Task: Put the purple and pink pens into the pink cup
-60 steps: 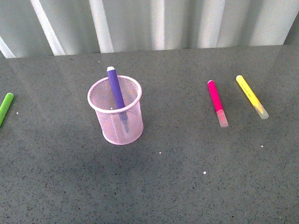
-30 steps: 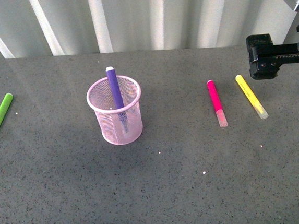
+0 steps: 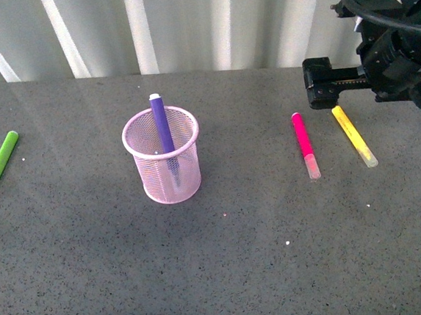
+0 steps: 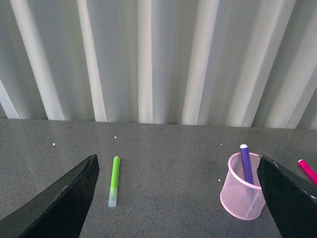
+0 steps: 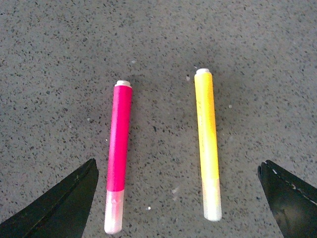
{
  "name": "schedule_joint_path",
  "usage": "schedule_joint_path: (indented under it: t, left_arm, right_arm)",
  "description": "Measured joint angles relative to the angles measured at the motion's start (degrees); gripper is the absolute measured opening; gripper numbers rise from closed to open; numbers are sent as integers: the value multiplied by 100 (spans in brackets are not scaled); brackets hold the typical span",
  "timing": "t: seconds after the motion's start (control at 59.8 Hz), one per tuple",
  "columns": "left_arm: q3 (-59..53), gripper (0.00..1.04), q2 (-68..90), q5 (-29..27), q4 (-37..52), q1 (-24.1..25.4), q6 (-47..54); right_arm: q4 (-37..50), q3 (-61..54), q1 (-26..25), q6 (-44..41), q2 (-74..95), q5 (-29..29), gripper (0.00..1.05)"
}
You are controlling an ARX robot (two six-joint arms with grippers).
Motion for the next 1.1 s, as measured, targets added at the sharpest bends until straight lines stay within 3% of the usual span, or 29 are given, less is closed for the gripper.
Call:
schedule_joint_path:
  t: [0.552,1.103]
  left_arm:
    - [0,98,0,0,0,0,0]
    - [0,98,0,0,0,0,0]
  right_arm:
    - [-428,1506,313,-63,1362,66,98]
    - [-481,1825,439,-7,1856,26,98]
